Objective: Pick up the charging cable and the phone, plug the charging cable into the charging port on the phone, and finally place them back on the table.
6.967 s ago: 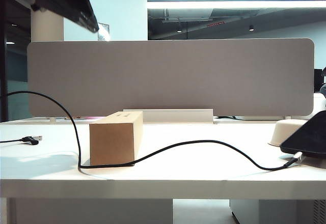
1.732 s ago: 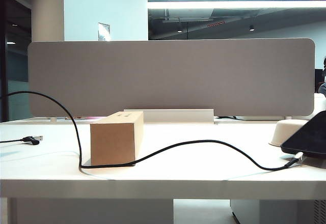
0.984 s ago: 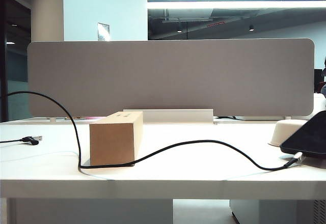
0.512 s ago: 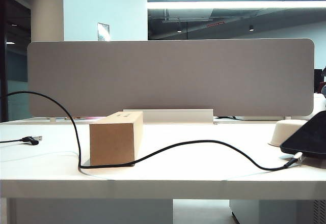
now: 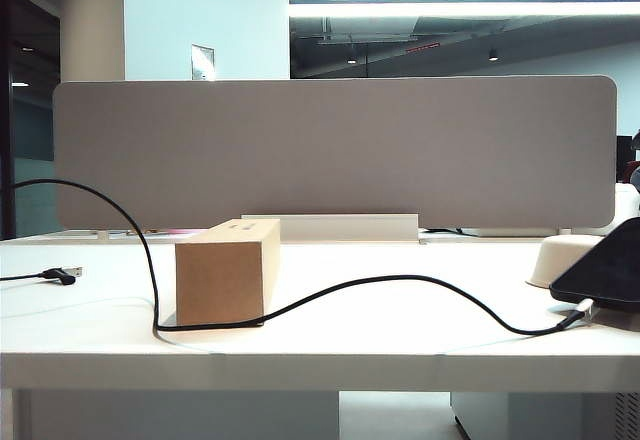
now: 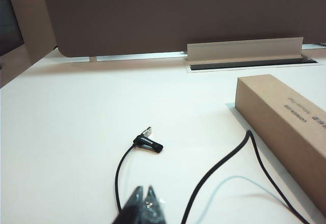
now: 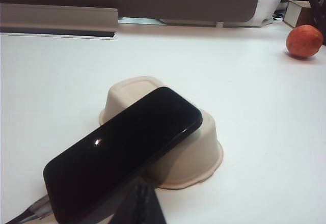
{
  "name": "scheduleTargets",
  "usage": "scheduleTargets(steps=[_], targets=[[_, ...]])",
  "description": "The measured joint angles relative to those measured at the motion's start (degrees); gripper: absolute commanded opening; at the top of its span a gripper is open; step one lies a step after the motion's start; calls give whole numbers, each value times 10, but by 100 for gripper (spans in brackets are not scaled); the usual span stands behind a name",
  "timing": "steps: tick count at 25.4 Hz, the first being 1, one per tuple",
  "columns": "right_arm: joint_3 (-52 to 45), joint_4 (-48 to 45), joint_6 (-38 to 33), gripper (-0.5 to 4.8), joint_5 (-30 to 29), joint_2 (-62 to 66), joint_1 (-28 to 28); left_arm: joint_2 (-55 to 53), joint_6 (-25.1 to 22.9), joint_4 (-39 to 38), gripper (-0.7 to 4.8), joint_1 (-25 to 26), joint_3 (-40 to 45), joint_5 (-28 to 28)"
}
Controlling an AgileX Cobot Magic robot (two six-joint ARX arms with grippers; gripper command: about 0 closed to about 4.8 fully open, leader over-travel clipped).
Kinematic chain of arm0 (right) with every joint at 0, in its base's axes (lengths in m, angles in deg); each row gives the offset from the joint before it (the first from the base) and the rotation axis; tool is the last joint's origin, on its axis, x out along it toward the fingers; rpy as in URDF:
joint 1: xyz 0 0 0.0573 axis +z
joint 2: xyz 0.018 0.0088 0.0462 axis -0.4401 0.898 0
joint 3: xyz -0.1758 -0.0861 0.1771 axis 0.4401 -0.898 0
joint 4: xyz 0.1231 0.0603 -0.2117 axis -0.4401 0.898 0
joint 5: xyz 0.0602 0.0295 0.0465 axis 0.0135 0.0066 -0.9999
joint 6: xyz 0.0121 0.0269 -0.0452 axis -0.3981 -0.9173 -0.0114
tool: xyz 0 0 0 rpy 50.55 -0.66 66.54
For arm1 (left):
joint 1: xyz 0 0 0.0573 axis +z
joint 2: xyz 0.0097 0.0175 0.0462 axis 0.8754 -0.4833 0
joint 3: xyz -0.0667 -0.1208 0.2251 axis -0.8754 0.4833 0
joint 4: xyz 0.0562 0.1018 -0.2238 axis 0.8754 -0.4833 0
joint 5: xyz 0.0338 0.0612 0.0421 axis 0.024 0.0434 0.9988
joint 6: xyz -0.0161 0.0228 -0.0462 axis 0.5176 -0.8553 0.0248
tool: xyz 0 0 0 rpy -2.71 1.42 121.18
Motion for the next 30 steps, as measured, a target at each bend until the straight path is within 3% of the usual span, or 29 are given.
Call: scheduleTargets(steps=[30], targets=[[0,0,0,-1,0,0,0,0,2,0,-5,0,0,9]])
